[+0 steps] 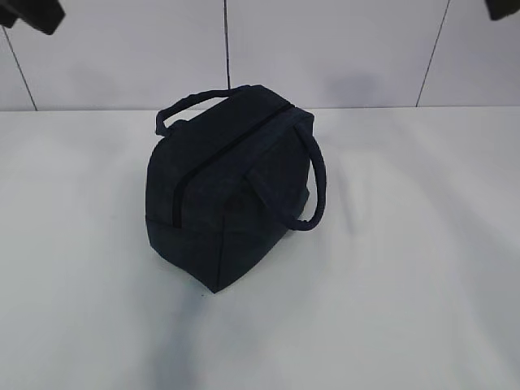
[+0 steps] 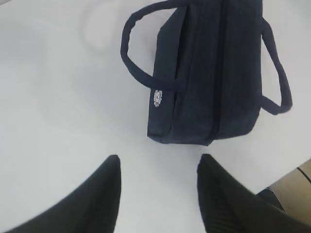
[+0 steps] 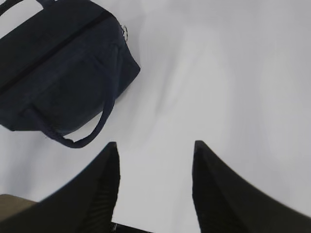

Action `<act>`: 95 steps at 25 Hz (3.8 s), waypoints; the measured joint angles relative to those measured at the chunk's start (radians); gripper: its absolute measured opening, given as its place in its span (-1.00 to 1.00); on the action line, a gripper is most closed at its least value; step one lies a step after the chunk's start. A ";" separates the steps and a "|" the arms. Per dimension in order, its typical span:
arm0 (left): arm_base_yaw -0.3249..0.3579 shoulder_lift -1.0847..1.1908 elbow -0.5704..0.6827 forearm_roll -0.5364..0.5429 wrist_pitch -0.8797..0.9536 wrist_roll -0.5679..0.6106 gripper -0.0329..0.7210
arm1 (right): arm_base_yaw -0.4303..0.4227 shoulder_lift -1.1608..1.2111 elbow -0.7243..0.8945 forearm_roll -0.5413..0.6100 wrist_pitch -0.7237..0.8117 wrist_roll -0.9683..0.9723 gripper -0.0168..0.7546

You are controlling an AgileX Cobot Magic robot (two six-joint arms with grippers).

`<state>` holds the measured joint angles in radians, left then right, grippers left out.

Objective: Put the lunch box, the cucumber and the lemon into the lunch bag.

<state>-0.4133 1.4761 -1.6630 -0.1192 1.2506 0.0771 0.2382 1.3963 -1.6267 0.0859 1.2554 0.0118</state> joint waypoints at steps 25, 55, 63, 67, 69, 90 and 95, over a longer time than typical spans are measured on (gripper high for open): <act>0.000 -0.873 0.567 -0.039 0.014 0.000 -0.06 | 0.000 -0.935 0.668 -0.097 0.015 -0.006 0.01; 0.000 -1.464 1.139 0.002 -0.132 0.010 -0.10 | 0.000 -1.401 1.106 -0.170 -0.148 -0.031 0.01; 0.000 -1.464 1.139 0.026 -0.142 0.008 -0.12 | 0.000 -1.411 1.129 -0.067 -0.125 -0.035 0.01; 0.000 -1.464 1.139 0.053 -0.142 0.008 -0.12 | 0.000 -1.411 1.132 -0.038 -0.115 -0.035 0.01; 0.000 -1.464 1.139 0.059 -0.142 0.008 -0.12 | 0.000 -1.411 1.132 -0.039 -0.115 -0.035 0.01; 0.328 -1.464 1.139 0.061 -0.143 0.008 -0.17 | -0.220 -1.411 1.132 -0.036 -0.112 -0.035 0.00; 0.331 -1.464 1.139 0.061 -0.143 0.008 -0.23 | -0.219 -1.411 1.132 -0.036 -0.112 -0.036 0.00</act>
<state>-0.0820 0.0122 -0.5244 -0.0578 1.1077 0.0847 0.0188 -0.0150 -0.4944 0.0497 1.1432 -0.0238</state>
